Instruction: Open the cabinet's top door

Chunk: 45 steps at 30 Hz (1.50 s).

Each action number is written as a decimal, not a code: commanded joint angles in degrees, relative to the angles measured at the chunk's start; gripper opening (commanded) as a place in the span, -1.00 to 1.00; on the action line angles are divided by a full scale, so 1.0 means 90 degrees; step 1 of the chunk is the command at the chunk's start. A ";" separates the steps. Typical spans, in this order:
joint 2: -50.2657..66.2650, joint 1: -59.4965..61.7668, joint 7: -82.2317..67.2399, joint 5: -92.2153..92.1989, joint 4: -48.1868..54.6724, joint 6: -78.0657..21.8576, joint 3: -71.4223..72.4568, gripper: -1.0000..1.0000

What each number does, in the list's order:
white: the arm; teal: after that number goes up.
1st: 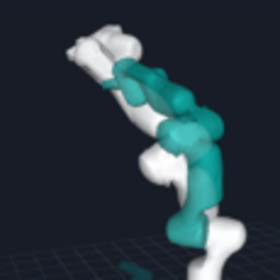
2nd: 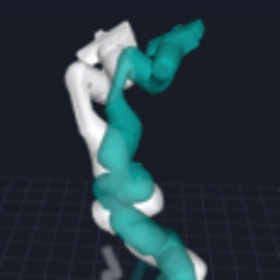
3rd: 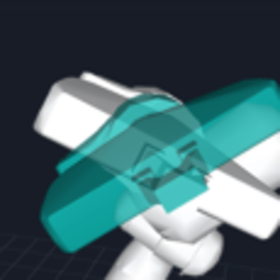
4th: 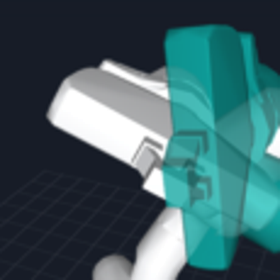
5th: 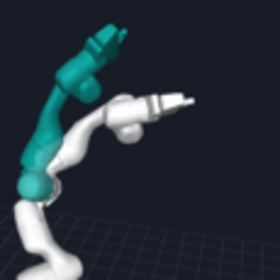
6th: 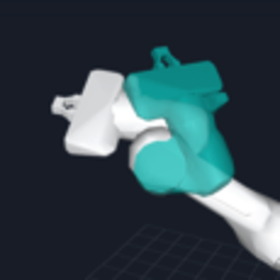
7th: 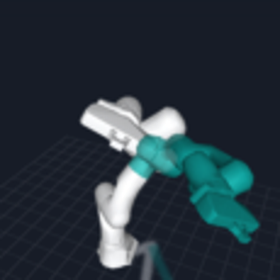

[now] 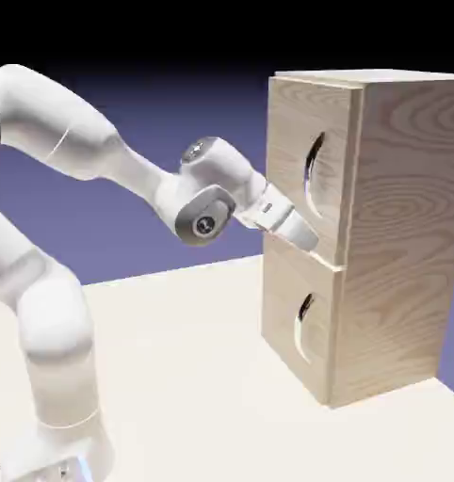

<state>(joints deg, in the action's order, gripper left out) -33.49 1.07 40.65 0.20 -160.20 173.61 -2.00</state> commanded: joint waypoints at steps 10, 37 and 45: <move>-0.0423 -0.0079 -0.1265 0.2770 0.0451 -0.0311 -0.0748 0.00; -0.1151 -0.1208 -0.3789 1.0245 0.1271 -0.0957 -0.1758 0.00; -0.1366 -0.1543 -0.4536 1.2460 0.1514 -0.1149 -0.2057 0.00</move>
<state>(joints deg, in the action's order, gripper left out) -45.78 -12.81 -0.18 112.34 -146.57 163.28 -20.51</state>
